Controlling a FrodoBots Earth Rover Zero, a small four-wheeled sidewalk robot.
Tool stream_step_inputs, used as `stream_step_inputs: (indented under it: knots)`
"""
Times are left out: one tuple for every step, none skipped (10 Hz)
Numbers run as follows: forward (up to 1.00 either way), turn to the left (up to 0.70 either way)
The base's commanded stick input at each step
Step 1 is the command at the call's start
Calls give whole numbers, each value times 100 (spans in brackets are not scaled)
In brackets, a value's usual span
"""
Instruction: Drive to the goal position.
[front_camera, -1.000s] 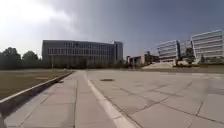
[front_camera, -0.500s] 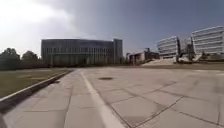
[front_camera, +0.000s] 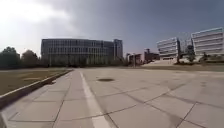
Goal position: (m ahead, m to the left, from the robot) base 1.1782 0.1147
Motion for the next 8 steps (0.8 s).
stream_step_inputs:
  knots:
    - [70, 0]
    - [70, 0]
    - [70, 0]
    - [70, 0]
    - [70, 0]
    - [70, 0]
    - [70, 0]
    - [67, 0]
